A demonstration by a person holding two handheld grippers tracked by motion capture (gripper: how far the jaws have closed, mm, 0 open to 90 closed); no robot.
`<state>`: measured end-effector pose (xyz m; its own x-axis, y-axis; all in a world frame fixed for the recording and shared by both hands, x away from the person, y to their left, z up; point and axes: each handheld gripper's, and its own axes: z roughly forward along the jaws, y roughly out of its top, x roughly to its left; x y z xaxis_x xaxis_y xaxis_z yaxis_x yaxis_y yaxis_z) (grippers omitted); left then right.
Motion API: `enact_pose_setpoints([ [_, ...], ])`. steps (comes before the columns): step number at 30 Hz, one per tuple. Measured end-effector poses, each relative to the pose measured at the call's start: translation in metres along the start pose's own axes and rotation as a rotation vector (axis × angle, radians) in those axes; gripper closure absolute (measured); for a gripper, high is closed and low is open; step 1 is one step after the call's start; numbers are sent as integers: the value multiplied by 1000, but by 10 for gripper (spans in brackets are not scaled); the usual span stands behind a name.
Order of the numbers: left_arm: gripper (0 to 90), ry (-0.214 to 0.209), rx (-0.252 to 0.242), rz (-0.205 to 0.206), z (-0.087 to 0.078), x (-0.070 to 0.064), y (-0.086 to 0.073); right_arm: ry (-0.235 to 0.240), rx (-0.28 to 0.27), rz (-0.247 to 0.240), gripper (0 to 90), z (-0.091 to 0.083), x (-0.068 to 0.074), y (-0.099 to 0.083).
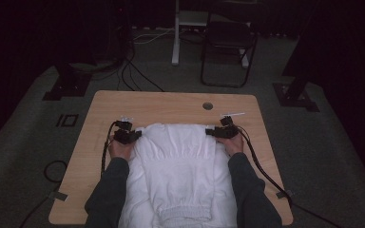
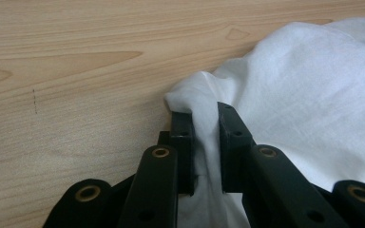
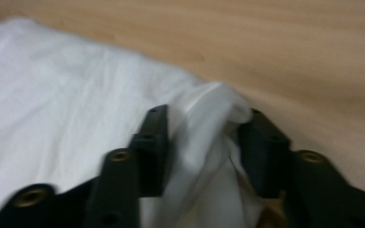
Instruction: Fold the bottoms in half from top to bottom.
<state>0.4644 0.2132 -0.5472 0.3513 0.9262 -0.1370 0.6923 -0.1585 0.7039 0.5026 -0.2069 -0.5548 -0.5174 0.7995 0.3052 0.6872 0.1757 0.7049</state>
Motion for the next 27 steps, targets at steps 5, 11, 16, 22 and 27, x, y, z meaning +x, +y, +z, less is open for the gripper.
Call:
enact_pose_setpoints([
  [5,800,3,1,4,0,0,0,7,-5,15,829,-3,-3,0],
  [11,813,-19,-6,-22,-2,4,-1,-30,-43,-3,845,-16,-3,4],
  [16,832,-93,-40,-123,-7,17,-6,-21,-59,-4,846,-19,-7,-1],
  [22,840,-108,-95,-115,-23,14,3,-26,-89,-12,846,-24,-5,-1],
  [27,841,-139,-173,-122,-39,12,15,-48,-145,-51,846,-41,2,11],
])
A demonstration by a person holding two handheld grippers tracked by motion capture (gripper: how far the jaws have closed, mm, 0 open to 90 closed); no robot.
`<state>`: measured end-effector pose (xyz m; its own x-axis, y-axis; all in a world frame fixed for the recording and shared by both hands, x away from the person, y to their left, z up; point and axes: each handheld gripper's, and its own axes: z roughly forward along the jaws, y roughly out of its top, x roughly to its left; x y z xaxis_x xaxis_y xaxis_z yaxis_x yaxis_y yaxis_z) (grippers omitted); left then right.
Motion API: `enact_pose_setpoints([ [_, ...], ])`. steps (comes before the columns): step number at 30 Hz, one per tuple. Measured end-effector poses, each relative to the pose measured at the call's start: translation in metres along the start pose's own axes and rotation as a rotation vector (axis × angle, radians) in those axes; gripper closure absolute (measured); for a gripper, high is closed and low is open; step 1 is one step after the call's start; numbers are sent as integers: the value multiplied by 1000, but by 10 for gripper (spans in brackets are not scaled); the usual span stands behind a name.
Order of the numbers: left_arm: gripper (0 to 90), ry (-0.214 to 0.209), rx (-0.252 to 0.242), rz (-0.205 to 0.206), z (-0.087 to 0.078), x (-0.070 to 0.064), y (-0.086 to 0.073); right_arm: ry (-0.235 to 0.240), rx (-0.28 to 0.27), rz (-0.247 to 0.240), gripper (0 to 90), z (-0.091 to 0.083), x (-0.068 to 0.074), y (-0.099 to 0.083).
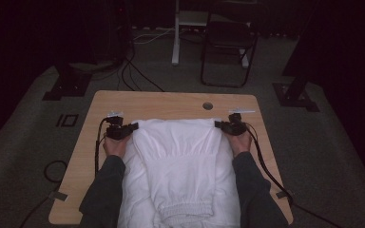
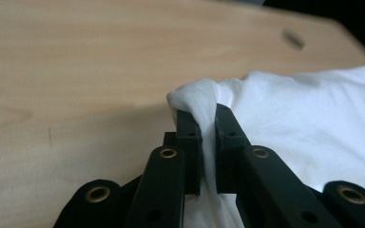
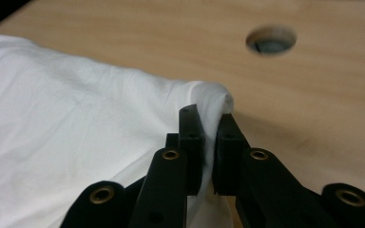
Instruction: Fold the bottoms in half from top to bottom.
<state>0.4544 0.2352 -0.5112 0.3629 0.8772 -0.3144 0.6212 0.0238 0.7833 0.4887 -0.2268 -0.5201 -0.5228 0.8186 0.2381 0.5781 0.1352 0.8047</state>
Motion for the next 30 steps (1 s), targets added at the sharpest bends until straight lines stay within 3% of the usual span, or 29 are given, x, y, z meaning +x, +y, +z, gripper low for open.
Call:
enact_pose_setpoints([
  [5,841,-31,-72,11,-13,-7,13,2,-100,-34,846,-19,6,16],
  [14,841,-100,-124,68,-48,-21,9,43,-162,-138,846,-52,18,13],
  [23,840,-173,-153,127,-91,-36,-15,101,-193,-216,845,-96,42,-14],
  [30,837,-196,-136,167,-114,-47,-49,129,-186,-237,844,-117,57,-50],
])
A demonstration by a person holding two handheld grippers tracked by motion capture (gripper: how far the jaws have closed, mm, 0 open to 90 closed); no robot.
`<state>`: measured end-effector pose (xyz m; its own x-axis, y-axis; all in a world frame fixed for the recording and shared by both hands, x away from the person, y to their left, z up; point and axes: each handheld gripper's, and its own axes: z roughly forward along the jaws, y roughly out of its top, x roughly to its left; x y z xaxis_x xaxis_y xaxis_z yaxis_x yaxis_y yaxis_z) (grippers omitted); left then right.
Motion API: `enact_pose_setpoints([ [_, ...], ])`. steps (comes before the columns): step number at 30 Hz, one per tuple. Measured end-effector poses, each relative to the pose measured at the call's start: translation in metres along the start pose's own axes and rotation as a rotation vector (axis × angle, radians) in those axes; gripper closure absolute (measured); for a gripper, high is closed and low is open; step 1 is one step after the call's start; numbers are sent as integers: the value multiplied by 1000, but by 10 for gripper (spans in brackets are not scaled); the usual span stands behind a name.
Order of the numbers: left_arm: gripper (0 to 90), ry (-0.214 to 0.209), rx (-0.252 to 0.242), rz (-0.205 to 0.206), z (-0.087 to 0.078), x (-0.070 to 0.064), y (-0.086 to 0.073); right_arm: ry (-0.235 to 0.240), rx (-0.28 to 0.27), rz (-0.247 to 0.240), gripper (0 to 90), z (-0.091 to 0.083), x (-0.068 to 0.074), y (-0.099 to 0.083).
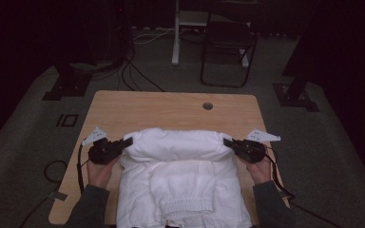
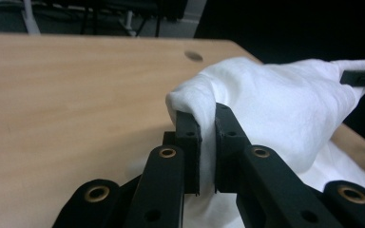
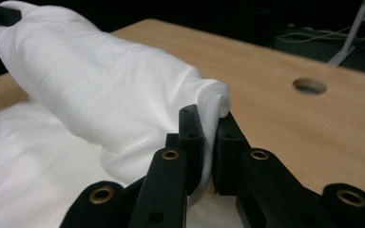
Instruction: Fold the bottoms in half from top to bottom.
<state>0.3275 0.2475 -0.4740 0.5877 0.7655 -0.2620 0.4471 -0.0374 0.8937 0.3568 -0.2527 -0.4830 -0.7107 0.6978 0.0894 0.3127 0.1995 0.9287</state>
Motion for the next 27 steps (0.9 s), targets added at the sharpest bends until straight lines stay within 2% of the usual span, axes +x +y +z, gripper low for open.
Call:
enact_pose_setpoints([
  [2,836,-1,31,7,-4,-4,-13,10,12,9,844,-5,6,-11],
  [4,835,-8,75,-9,-5,-7,-29,20,29,23,844,-9,11,-23],
  [8,835,-13,149,-39,-3,-9,-55,26,106,34,843,-9,20,-48],
  [11,835,11,236,-11,5,-12,-71,34,156,56,842,-7,23,-64],
  [13,835,19,269,-7,10,-14,-77,31,193,50,841,-4,25,-73],
  [16,835,53,306,10,18,-16,-80,20,260,42,840,6,28,-83],
  [18,835,84,331,44,26,-19,-82,10,293,28,840,14,30,-86],
  [20,835,112,340,73,31,-20,-79,0,309,28,840,18,31,-84],
  [24,835,195,351,127,47,-19,-69,-36,331,8,839,29,29,-76],
  [27,836,248,341,120,63,-10,-59,-74,343,-4,838,42,24,-69],
])
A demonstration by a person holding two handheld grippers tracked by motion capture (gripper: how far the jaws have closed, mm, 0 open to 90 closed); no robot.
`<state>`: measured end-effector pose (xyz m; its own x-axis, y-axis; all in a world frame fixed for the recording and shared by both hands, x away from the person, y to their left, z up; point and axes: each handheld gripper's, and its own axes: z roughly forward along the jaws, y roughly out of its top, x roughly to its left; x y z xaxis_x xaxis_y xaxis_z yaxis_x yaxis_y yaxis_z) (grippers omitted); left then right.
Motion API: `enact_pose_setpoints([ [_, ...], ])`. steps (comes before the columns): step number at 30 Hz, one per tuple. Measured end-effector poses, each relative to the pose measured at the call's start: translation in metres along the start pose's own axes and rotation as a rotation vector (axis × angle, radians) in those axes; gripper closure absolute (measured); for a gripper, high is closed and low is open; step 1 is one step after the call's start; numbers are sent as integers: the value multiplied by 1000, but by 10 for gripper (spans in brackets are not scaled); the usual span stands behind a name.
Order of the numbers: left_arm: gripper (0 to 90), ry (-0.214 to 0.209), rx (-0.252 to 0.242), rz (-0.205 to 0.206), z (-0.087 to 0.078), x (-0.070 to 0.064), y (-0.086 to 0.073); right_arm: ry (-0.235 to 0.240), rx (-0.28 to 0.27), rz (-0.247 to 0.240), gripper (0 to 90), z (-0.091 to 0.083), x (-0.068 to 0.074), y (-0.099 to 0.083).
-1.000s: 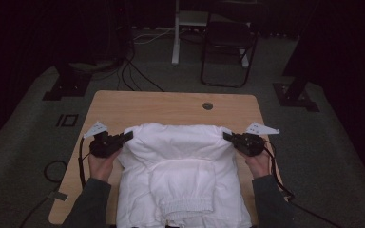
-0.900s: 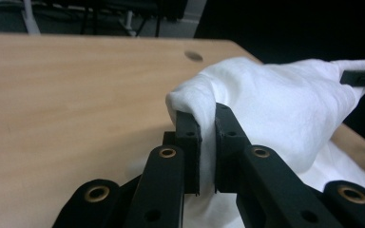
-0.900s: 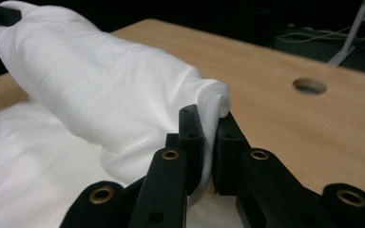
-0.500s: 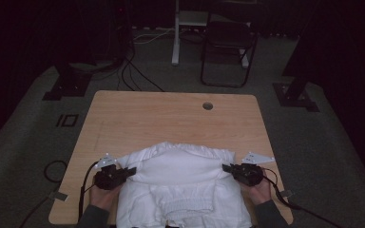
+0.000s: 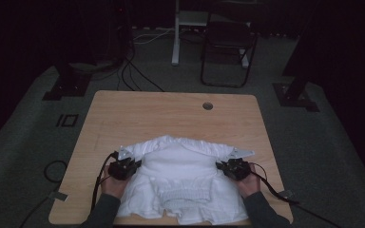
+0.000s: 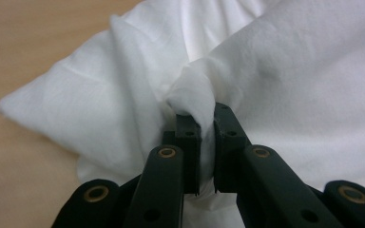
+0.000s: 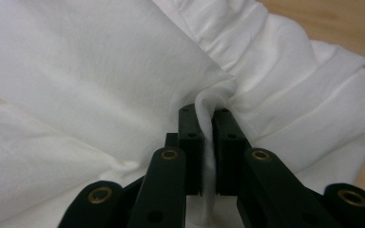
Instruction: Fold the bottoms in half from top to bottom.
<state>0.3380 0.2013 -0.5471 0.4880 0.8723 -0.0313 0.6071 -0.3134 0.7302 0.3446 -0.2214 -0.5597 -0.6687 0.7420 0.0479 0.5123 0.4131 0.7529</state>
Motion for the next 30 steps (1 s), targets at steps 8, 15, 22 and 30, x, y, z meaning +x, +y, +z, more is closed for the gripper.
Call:
enact_pose_setpoints([
  [8,835,60,-21,-66,31,23,31,-63,-2,24,838,33,-27,34],
  [15,835,100,-45,-118,48,32,45,-106,-19,69,839,53,-43,52],
  [22,836,105,-42,-156,52,35,51,-112,-33,111,839,60,-47,58],
  [30,848,23,-187,-249,15,49,64,-82,-137,134,843,29,-56,73],
])
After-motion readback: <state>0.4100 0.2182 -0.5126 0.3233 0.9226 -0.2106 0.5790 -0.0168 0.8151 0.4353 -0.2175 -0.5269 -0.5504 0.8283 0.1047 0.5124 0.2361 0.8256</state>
